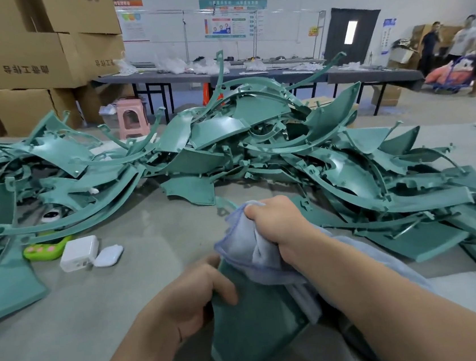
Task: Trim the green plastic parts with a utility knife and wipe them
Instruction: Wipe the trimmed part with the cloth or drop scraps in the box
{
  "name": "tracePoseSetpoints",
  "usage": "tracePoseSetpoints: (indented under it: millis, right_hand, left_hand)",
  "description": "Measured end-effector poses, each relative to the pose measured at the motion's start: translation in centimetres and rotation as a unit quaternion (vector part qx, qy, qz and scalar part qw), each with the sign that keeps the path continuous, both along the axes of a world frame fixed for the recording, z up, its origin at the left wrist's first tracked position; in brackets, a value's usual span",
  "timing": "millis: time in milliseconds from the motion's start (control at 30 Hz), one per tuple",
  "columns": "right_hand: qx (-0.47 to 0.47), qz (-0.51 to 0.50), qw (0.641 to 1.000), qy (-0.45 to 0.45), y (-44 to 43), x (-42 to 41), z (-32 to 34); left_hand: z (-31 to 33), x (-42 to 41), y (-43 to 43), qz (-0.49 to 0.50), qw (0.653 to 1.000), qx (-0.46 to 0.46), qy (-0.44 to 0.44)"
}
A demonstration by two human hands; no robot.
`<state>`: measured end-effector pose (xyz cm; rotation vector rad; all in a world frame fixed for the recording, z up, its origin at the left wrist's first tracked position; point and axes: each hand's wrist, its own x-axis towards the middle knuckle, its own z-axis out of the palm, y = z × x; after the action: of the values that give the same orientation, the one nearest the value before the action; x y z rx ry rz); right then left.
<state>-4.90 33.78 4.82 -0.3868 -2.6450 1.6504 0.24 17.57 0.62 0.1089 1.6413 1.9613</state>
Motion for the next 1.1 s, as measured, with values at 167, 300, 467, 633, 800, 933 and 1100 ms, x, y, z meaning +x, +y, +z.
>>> tracePoseSetpoints:
  millis: [167, 300, 467, 633, 800, 933, 1100]
  right_hand:
    - [0.038, 0.031, 0.998, -0.031, 0.6, -3.1, 1.4]
    - [0.124, 0.013, 0.991, -0.043, 0.3, -5.3, 2.4]
    - [0.155, 0.002, 0.987, -0.045, -0.3, -6.4, 2.7]
    - [0.065, 0.023, 0.997, -0.035, 1.2, -5.3, 2.5]
    - [-0.046, 0.036, 0.998, -0.009, 1.7, -2.1, 0.2]
    - [-0.142, 0.025, 0.990, 0.014, 1.5, 0.6, -1.0]
    - [0.139, 0.073, 0.966, 0.207, 0.1, 5.4, -3.3]
  left_hand:
    - [-0.5, 0.6, 1.1, 0.003, 0.999, -0.026, -0.026]
    - [-0.5, 0.7, 1.5, -0.002, 0.999, -0.022, -0.024]
    - [-0.3, 0.9, 1.7, -0.004, 1.000, -0.011, -0.028]
    - [-0.7, 0.0, 1.3, 0.019, 0.999, 0.015, -0.031]
    - [-0.7, -1.1, 1.8, 0.103, 0.992, 0.058, -0.041]
    - [-0.8, -1.4, 1.6, 0.147, 0.982, 0.102, -0.059]
    - [-0.9, -2.0, 1.6, 0.226, 0.952, 0.191, -0.081]
